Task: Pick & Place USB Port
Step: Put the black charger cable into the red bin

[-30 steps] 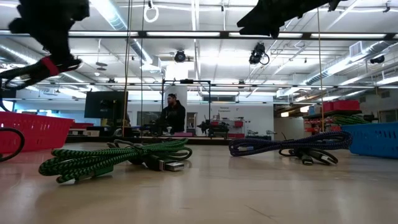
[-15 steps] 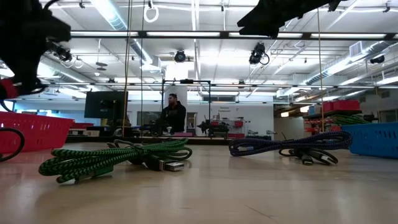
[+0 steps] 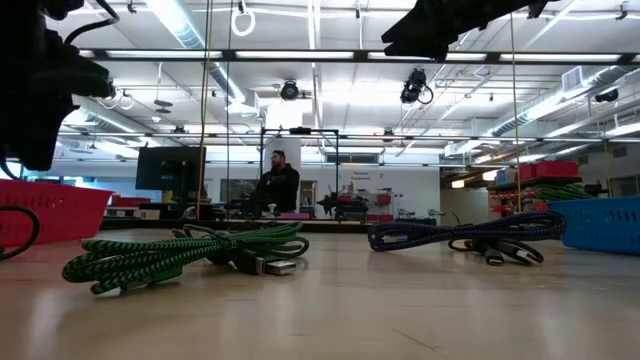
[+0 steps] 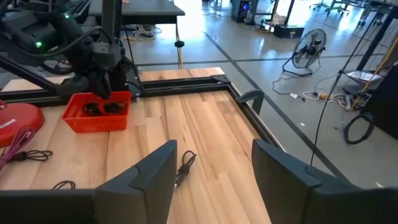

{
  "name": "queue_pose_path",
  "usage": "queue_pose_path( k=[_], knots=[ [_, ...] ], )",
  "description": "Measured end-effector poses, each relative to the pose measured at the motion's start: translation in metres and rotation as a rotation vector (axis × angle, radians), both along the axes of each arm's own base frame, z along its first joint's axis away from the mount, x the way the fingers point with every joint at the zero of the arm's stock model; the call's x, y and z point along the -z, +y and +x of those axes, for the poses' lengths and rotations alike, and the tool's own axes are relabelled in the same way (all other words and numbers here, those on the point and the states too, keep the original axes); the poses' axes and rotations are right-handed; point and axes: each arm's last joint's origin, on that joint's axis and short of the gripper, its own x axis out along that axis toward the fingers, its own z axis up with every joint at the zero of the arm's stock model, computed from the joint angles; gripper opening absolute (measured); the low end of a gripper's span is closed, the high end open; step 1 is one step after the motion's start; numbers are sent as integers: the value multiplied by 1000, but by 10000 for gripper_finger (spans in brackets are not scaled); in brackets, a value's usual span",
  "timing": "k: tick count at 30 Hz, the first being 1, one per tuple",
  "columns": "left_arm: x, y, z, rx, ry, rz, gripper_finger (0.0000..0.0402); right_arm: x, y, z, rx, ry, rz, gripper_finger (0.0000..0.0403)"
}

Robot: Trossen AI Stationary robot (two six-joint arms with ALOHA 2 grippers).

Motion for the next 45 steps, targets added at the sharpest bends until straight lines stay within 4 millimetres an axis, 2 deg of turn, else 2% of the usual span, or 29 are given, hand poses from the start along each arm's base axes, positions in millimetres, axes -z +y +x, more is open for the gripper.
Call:
queue_pose_path(
  k=[7, 10, 16, 19, 22, 27, 32, 36, 45],
  knots=[
    [-7, 1, 3, 7, -55, 70, 114, 0, 0, 0, -5, 0, 2, 207],
    [-20, 2, 6, 33, -121, 135, 122, 0, 0, 0, -5, 0, 2, 207],
    [-59, 4, 24, 99, -384, 285, 125, 0, 2, 1, -18, -4, 20, 207],
    [-71, 12, 42, 230, -405, 327, 126, 2, 5, 3, -72, -5, 36, 207],
    [-74, 23, 67, 482, -367, 400, 126, 2, 11, 6, -122, -13, 43, 207],
    [-66, 48, 95, 910, -154, 548, 126, 2, 23, 8, -166, -8, 59, 207],
    [-46, 75, 111, 1158, 45, 532, 126, 3, 35, 9, -211, -7, 71, 207],
    [-26, 91, 123, 1281, 193, 520, 126, 2, 42, 10, -239, -18, 69, 207],
    [3, 110, 149, 1496, 286, 551, 126, 1, 51, 10, -257, -25, 74, 207]
  ],
)
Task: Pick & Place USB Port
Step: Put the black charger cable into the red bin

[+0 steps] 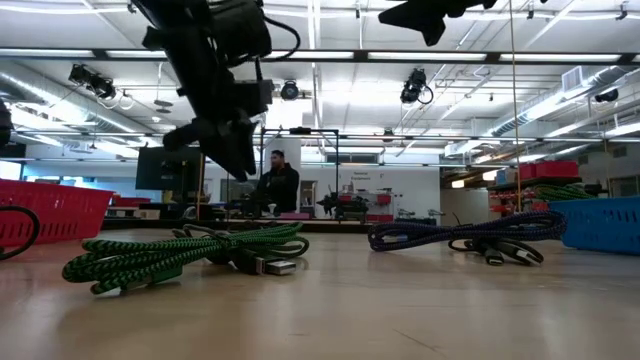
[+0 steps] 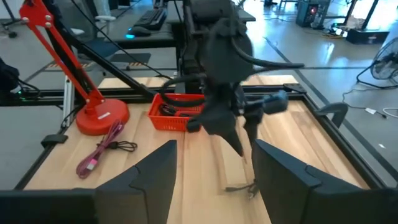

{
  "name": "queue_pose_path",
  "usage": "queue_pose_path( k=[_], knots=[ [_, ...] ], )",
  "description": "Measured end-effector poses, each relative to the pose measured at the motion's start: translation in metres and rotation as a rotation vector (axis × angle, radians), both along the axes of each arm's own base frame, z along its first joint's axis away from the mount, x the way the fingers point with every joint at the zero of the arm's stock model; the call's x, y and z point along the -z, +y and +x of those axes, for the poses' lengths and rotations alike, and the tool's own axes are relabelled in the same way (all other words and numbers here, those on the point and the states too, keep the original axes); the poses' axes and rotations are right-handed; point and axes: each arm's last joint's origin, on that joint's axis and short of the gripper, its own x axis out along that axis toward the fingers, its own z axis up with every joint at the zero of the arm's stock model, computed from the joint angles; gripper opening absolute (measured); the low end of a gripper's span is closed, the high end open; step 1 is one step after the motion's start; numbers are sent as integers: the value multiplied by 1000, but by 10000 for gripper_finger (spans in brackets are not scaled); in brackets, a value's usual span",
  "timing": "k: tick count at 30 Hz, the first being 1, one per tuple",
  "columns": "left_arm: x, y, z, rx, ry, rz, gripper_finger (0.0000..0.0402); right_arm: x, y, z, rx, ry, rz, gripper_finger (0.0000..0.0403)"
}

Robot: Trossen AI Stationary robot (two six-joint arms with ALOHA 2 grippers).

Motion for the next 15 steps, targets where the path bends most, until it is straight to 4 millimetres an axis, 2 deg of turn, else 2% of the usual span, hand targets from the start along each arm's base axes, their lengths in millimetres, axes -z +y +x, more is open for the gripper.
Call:
queue_pose_path(
  k=[15],
  knots=[
    [33, 24, 16, 59, 52, -21, 126, 1, 1, 4, -2, -3, 12, 207]
  ],
)
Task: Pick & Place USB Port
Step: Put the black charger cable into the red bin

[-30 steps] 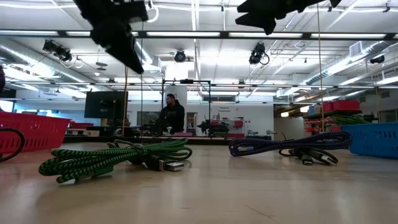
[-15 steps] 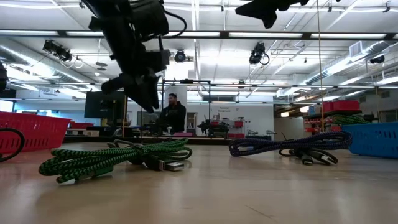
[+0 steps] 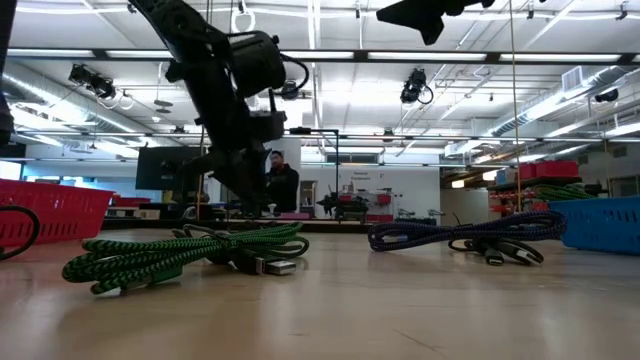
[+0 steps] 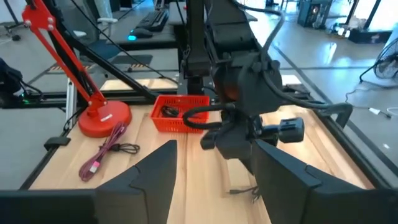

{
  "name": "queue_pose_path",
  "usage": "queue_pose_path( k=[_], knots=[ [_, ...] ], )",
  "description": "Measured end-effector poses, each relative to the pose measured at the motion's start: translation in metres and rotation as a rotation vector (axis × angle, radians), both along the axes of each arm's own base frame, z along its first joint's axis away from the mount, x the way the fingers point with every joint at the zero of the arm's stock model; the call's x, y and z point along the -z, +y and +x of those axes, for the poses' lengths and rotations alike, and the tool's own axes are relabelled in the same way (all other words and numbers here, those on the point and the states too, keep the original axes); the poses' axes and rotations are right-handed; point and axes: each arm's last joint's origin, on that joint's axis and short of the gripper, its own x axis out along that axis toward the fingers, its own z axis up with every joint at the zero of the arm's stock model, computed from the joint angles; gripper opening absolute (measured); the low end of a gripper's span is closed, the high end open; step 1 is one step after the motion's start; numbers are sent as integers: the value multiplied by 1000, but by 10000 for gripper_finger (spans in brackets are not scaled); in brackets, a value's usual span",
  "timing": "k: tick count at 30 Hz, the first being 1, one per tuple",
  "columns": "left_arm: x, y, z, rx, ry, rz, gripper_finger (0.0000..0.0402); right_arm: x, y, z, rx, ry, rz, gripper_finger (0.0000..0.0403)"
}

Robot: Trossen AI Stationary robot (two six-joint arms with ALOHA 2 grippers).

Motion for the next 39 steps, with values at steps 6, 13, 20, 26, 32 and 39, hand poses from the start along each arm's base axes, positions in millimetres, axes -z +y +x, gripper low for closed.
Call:
queue_pose_path(
  k=[6, 13, 20, 26, 32, 39],
  knots=[
    [14, 4, 2, -2, 50, -12, 126, 5, 0, 4, 0, 18, 1, 207],
    [27, 11, 4, -18, 77, -24, 126, 8, 0, 9, -1, 22, 2, 207],
    [28, 17, 6, -33, 41, -33, 126, 9, 1, 10, -7, 24, 4, 207],
    [34, 21, 5, -54, 55, -73, 126, 8, 1, 10, -11, 22, 4, 207],
    [46, 22, 8, -76, 75, -83, 119, 8, 1, 10, -11, 22, 4, 207],
    [40, 24, 7, -228, -5, -122, 18, 8, 1, 10, -12, 21, 3, 207]
  ],
)
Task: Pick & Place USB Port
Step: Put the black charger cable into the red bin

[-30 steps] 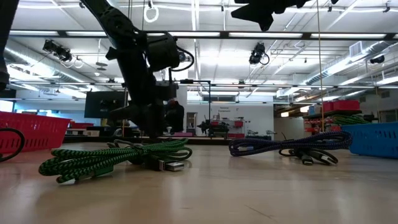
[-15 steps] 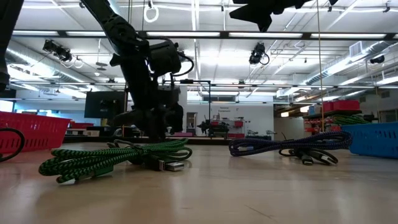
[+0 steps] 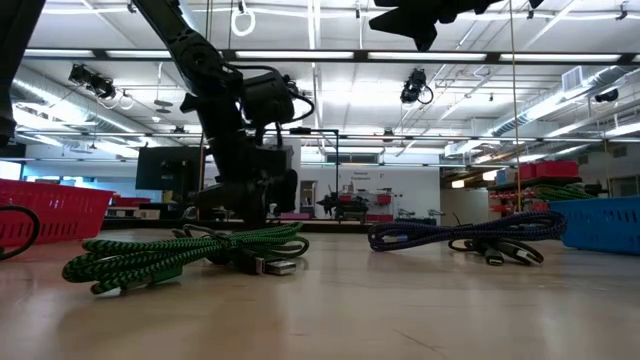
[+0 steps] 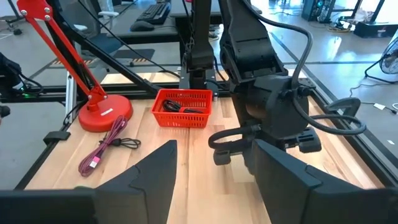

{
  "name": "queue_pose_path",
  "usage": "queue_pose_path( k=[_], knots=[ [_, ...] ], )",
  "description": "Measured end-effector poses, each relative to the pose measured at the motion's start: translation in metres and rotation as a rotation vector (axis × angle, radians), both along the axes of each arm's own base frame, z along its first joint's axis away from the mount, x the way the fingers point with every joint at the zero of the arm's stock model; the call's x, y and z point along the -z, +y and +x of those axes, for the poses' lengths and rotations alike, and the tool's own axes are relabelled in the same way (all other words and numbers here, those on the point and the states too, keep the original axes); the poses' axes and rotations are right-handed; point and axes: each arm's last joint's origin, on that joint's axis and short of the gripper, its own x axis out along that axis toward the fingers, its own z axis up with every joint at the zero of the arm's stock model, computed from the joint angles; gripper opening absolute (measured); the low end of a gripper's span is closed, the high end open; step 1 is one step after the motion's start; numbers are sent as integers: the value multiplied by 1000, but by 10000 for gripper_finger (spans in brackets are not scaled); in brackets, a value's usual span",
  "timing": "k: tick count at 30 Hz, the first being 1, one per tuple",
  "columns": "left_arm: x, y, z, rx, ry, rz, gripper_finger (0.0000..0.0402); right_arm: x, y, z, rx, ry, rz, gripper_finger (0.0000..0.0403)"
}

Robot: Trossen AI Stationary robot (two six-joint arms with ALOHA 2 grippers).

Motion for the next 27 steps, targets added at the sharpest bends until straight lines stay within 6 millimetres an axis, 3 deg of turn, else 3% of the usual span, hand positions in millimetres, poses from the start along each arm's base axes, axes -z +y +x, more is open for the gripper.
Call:
queue_pose_path(
  k=[5, 13, 20, 27],
  knots=[
    [-13, -1, -5, -160, -75, -22, 14, 0, 0, 0, 0, 3, 0, 207],
    [-78, -17, -29, -471, -337, -160, 14, 0, -1, 0, 32, 6, -23, 207],
    [-135, -60, -78, -679, -509, -338, 14, 1, -2, 0, 53, 9, -34, 207],
    [-148, -103, -135, -924, -457, -379, 13, 1, -2, 0, 52, 11, -37, 207]
  ],
)
